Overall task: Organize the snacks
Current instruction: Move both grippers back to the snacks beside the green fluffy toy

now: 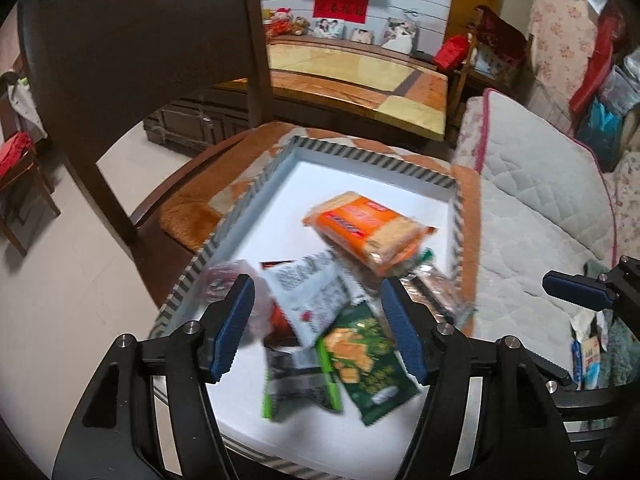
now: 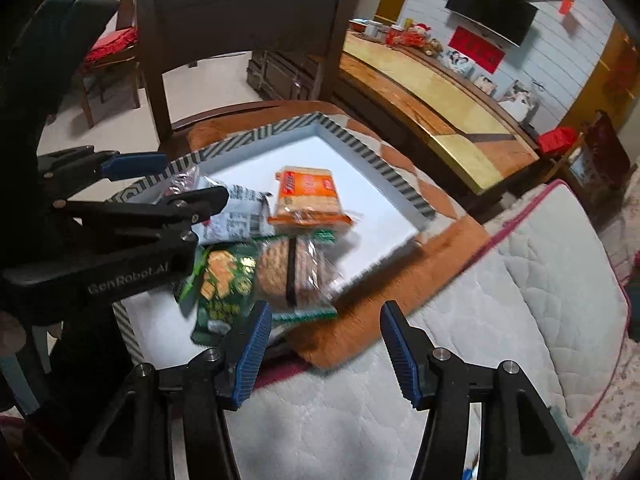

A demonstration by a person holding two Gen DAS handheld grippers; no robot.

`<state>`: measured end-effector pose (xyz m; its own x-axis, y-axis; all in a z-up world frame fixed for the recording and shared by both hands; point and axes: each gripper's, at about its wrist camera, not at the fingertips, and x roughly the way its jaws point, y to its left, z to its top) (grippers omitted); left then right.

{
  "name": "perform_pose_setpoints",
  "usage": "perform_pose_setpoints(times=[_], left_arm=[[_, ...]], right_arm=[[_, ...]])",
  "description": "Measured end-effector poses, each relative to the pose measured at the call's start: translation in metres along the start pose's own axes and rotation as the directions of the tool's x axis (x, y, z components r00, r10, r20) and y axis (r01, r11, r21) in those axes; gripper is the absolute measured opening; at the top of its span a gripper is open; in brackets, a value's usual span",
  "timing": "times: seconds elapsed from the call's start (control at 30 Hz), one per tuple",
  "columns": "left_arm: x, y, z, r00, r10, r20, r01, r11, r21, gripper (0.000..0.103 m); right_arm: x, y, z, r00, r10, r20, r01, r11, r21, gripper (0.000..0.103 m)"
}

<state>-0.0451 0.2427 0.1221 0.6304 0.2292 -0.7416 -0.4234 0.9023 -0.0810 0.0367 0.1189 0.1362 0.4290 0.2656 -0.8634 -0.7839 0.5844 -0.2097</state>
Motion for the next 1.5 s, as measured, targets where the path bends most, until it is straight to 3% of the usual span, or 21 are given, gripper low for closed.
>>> perform_pose_setpoints(times=[0.37, 0.97, 1.07, 1.27, 1.33, 1.5], left_arm=[[-0.012, -0.073, -0.014, 0.995, -0.092, -0.034, 0.096, 0.989, 0.115, 0.066], [-0.019, -0.193, -0.049, 0.967, -0.213, -0.142, 0.246, 0.925, 0.290, 0.066], [-0.013, -0.211, -0.055, 0.956, -0.232, -0.181, 0.279, 0.911, 0.305, 0.066], [0.005, -0.247, -0.067, 0.916, -0.280, -0.289, 0.366, 0.877, 0.312, 0.066], [0.014, -0.261, -0.070, 0.897, -0.294, -0.331, 0.396, 0.866, 0.304, 0.066], [0.033, -0.288, -0.074, 0.873, -0.296, -0.387, 0.426, 0.850, 0.311, 0.066]], right_arm=[[-0.026, -0.048, -0.065, 0.997, -0.069, -0.039, 0.074, 0.988, 0.135, 0.055], [-0.054, -0.124, -0.177, 0.983, -0.124, -0.138, 0.164, 0.926, 0.340, 0.061], [-0.060, -0.145, -0.204, 0.981, -0.115, -0.158, 0.172, 0.895, 0.412, 0.062], [-0.072, -0.192, -0.264, 0.977, -0.092, -0.192, 0.187, 0.799, 0.571, 0.063], [-0.073, -0.201, -0.273, 0.978, -0.083, -0.192, 0.184, 0.777, 0.602, 0.063], [-0.066, -0.212, -0.289, 0.982, -0.049, -0.184, 0.159, 0.745, 0.648, 0.064]])
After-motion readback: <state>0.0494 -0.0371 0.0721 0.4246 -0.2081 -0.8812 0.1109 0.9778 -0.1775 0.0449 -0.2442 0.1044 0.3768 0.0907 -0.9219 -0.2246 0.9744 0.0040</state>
